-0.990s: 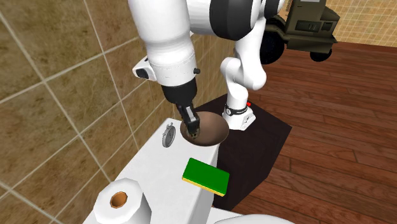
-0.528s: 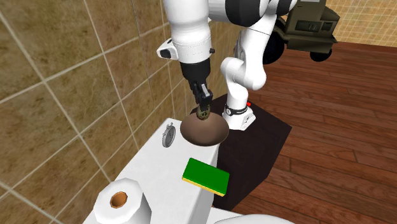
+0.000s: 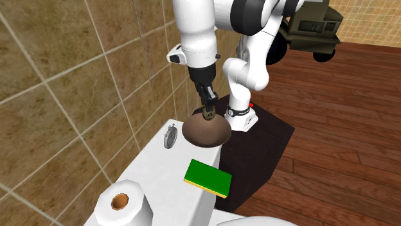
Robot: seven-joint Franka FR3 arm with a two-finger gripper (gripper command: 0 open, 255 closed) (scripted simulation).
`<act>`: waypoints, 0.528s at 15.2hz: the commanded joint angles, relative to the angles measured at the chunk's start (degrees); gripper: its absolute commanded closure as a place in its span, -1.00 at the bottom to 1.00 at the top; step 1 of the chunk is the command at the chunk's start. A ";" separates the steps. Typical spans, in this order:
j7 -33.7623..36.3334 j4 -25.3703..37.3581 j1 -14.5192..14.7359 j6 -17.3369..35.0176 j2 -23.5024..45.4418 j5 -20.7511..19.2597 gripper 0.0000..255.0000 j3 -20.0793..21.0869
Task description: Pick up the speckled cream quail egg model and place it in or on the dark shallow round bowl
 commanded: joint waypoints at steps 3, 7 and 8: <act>-0.17 -3.13 0.08 3.15 0.01 0.18 1.00 0.25; -0.25 -6.02 0.18 6.26 0.23 0.37 1.00 0.57; -0.27 -6.71 0.20 7.05 0.32 0.41 1.00 0.66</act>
